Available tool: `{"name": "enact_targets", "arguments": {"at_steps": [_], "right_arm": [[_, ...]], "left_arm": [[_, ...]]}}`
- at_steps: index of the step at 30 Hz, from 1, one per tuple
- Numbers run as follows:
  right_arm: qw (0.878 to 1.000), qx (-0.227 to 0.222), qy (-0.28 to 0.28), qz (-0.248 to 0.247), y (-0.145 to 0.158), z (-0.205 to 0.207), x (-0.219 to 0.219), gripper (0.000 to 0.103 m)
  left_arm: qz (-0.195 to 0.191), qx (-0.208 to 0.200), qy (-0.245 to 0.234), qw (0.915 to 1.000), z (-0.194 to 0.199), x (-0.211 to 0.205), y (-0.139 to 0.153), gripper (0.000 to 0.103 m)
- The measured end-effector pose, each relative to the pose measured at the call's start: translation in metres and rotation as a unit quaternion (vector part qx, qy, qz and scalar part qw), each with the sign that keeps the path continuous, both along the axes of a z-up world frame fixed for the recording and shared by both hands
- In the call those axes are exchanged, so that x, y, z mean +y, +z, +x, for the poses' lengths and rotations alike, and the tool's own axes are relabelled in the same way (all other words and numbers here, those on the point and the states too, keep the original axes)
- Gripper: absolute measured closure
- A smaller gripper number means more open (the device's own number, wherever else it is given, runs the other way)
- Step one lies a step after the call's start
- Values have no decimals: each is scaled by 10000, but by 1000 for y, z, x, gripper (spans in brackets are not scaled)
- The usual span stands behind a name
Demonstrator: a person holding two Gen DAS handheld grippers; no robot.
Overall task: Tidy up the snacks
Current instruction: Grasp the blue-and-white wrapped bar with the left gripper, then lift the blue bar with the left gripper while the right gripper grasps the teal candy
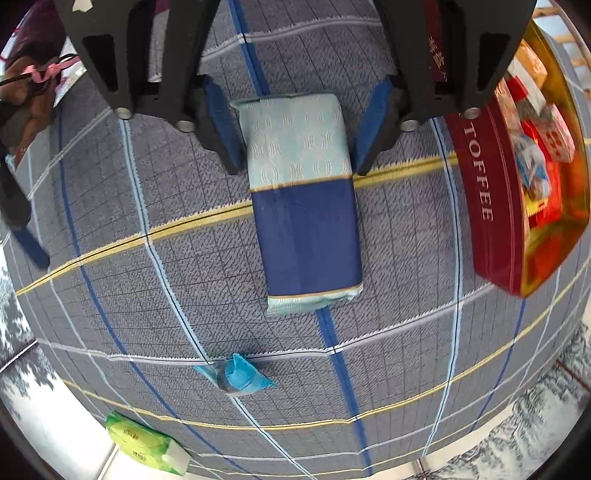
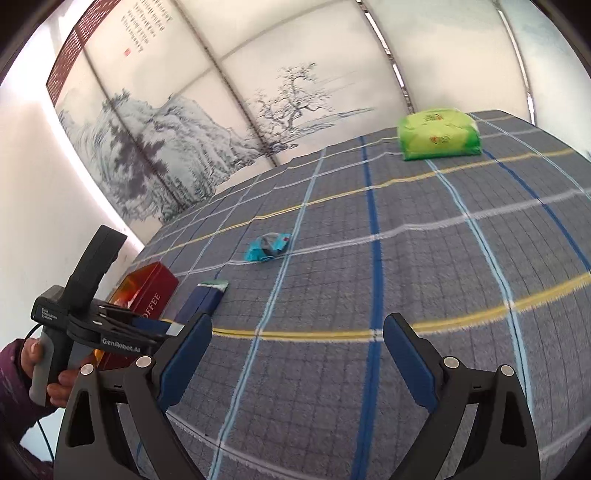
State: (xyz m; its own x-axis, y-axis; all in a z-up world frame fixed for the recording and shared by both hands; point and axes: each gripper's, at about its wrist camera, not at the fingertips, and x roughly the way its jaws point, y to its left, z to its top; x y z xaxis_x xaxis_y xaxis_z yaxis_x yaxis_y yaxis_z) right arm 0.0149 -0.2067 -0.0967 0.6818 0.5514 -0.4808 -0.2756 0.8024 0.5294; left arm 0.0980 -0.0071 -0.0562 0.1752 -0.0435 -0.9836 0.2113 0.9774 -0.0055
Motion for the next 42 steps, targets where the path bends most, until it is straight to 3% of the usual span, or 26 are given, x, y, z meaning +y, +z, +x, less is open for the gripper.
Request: {"name": "enact_targets", "arguments": {"at_steps": [2,5,12,14,15,16,17,20,24,28,30,33,35,38,42], "right_arm": [[9995,-159,132,-218,10,14,12,9],[9969,-305,427,-582,21,47,39,9],[9869,-41,889,-1348,13,121,102,11],[9856,67,1013,-1352,8,134,112,17],[9845,113,1033,-1410,6,140,117,26],[9830,168,1062,-1491,2,143,122,51],[9804,305,1099,-1606,-4,148,127,65],[9805,214,1129,-1594,-5,143,127,72],[9870,54,874,-1345,4,118,99,73],[9904,138,456,-1296,-1,86,67,73],[9908,247,294,-1295,-7,74,55,73],[9923,407,90,-1168,-16,59,37,73],[9928,539,2,-1068,-21,55,29,73],[9917,564,-6,-1152,-21,54,28,72],[9911,636,-50,-1168,-22,57,29,66]], "left_arm": [[-34,-76,-9,10000,2,1,-2,30],[-165,-200,21,9997,7,7,-1,31],[-498,-386,136,9979,5,34,6,29],[-488,-398,35,9980,2,36,8,25],[-485,-401,-11,9980,2,37,7,24],[-472,-406,-48,9980,-4,31,7,22],[-449,-414,-98,9981,-3,28,5,22],[-390,-487,-111,9980,-4,24,3,20],[-440,-407,-276,9978,-5,17,0,6],[-416,-505,-213,9976,-6,13,-1,6],[-504,-577,-81,9970,-7,17,1,7],[-587,-735,45,9956,-12,27,6,24],[-405,-896,-4,9952,-12,29,10,53],[-393,-836,-69,9957,-7,28,11,54],[-298,-857,-136,9958,0,19,8,49]]}}
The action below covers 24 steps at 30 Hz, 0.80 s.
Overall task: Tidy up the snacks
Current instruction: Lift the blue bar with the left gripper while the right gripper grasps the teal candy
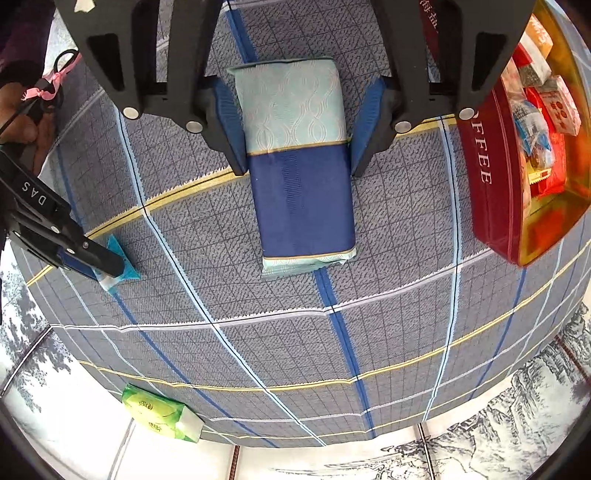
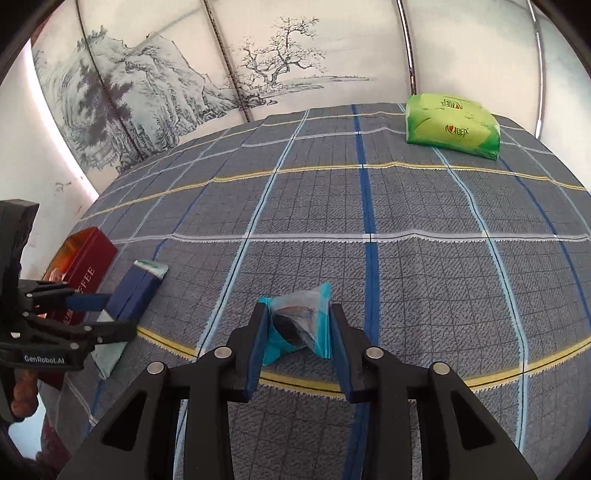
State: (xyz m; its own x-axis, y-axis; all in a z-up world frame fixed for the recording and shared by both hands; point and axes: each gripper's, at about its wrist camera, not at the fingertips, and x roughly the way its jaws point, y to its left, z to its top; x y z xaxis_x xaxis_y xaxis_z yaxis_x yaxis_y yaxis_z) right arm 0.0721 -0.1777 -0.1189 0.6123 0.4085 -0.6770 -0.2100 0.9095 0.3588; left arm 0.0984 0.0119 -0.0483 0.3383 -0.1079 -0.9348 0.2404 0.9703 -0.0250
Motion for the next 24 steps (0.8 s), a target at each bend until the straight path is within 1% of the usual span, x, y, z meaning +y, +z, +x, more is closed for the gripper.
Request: {"name": "enact_targets", "arguments": {"at_steps": [1,3,4,5,6,7,10,11,13,14,16,19,22,24], "right_arm": [[10000,25,-3,-16,-1,1,0,65],[10000,27,15,-57,-1,3,2,65],[10000,27,23,-93,-1,4,3,65],[9999,21,26,-160,0,4,5,66],[9998,15,20,-221,0,5,6,67],[9996,12,13,-272,0,5,8,70],[9993,1,-10,-378,1,6,10,71],[9993,5,-20,-384,0,6,10,71],[9993,16,-33,-367,0,6,9,71],[9994,22,-43,-349,0,6,8,71],[9995,37,-53,-301,0,6,6,71],[9996,47,-68,-281,0,7,5,71],[9996,49,-63,-264,-1,7,4,71],[9997,53,-63,-229,-1,7,4,71]], "left_arm": [[19,-27,-25,10000,1,-2,-1,46],[75,-103,-71,9999,2,-6,-3,45],[39,-154,-76,9998,3,-6,-3,45],[27,-199,-82,9998,4,-6,-3,49],[22,-277,-95,9996,4,-5,-3,55],[-25,-364,-136,9992,4,-3,-2,57],[-95,-382,-181,9991,5,-2,-2,58],[-234,-379,-161,9989,2,0,1,58],[-479,-461,-171,9976,-6,3,10,58],[-540,-542,-178,9969,-13,5,19,58],[-603,-707,-222,9954,-25,7,35,58],[-763,-850,-148,9934,-40,15,55,58],[-872,-930,-24,9918,-53,28,68,58],[-849,-976,107,9915,-61,38,73,58]]}}
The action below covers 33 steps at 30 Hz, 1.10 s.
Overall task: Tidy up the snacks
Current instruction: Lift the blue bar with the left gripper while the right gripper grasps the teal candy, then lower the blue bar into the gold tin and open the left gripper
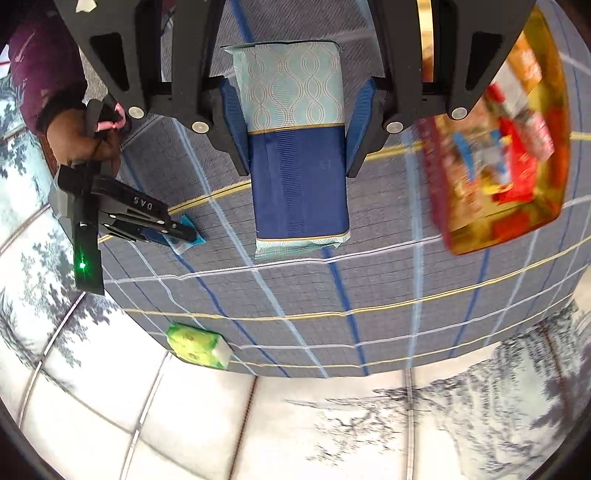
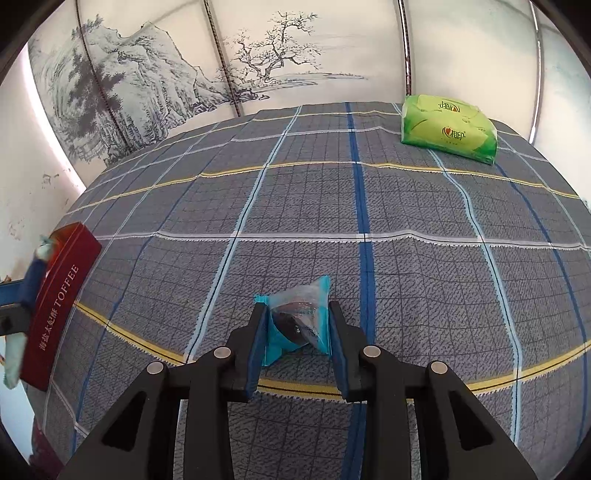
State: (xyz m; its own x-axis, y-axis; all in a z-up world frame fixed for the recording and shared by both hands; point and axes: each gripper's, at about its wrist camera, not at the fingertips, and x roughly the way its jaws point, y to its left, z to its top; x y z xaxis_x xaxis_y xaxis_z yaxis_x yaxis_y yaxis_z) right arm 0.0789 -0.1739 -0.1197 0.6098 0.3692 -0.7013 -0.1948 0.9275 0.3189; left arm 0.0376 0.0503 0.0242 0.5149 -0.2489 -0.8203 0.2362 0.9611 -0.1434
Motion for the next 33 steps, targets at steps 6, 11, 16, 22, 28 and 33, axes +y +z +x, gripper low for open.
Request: {"name": "enact_targets", "arguments": {"at_steps": [6,11,16,22,28,33], "right_arm": [[9999,-16,-18,-164,1,-1,4,71],[10000,-6,-14,-90,1,-1,2,71],[9999,-10,-14,-136,1,-1,1,71],[9998,-12,-11,-176,1,-1,3,71],[9996,-19,-8,-266,2,-1,5,71],[9994,-25,-5,-341,3,0,8,71]], "left_arm": [[128,-132,514,9985,-17,54,14,58],[333,-69,1085,9935,-19,110,17,58],[441,-166,1367,9895,-15,140,21,58],[434,-147,1459,9882,0,156,18,57],[251,17,1523,9880,16,160,3,57],[226,43,1469,9889,24,155,-4,57]]}}
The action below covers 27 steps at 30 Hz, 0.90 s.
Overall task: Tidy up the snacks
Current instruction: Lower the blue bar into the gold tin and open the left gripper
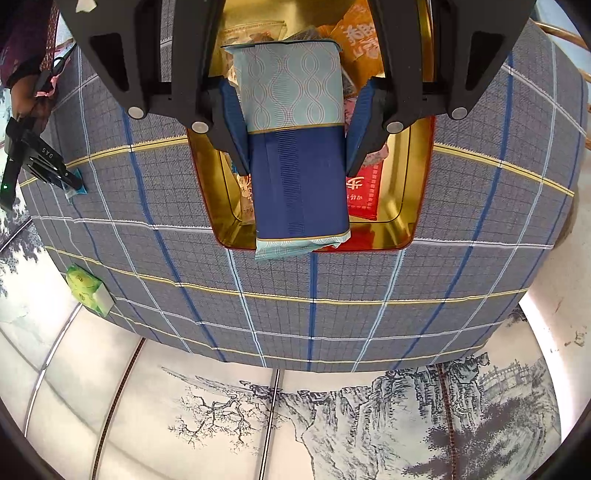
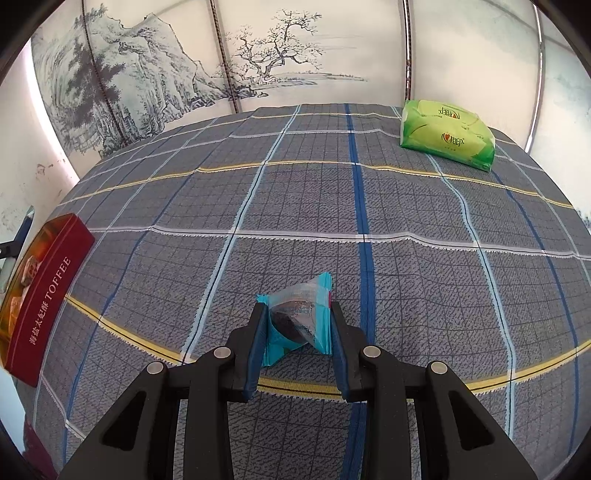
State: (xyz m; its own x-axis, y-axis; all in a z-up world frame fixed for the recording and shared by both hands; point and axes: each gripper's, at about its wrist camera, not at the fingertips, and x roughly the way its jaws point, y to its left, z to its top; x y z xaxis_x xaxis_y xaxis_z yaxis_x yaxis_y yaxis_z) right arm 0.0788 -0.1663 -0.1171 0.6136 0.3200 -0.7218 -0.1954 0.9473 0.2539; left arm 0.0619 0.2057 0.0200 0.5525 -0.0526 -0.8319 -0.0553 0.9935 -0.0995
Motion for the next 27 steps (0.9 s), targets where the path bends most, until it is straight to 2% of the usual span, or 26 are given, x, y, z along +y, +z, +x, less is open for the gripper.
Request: {"name": "enact_targets", "arguments": {"at_steps": [27], "right_arm": [[9999,-6,-3,-122,0,-1,3,71]], "left_arm": [[231,218,-20,9995,14,-4,-31,57]]}}
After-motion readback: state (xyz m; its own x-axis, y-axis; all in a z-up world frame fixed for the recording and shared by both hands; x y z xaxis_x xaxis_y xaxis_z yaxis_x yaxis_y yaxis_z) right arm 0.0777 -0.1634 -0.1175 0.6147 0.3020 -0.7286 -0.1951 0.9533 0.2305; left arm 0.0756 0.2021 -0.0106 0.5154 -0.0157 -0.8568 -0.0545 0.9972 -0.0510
